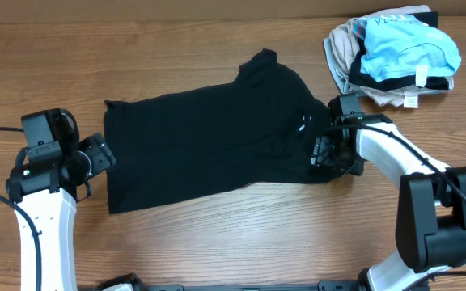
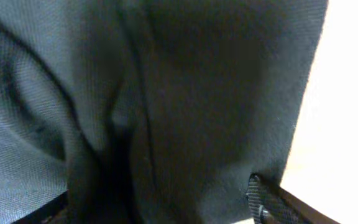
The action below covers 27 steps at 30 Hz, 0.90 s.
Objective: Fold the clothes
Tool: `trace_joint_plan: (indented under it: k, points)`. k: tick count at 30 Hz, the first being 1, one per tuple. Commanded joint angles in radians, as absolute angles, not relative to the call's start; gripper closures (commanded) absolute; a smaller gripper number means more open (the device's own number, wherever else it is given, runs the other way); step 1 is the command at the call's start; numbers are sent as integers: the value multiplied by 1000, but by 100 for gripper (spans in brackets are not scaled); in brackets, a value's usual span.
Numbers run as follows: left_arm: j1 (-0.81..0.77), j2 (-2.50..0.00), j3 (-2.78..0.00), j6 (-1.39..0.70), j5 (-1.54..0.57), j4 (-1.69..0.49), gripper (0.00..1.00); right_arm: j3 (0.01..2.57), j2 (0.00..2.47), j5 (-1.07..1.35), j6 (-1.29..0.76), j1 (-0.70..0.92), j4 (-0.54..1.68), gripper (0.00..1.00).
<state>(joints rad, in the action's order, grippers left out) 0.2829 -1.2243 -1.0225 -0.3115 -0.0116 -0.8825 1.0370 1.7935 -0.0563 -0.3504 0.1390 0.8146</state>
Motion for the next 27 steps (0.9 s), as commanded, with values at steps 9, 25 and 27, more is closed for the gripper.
trace_joint_plan:
  k: [9, 25, 27]
  points:
    - [287, -1342, -1045, -290, -20, -878, 25, 968, 1803, -97, -616, 139, 1085, 16]
    - [287, -1393, -1046, -201, -22, -802, 22, 968, 1580, 19, -651, 140, 1225, 15]
    - [287, -1393, -1050, -176, -56, -791, 21, 973, 1514, 12, -648, 140, 1236, 12]
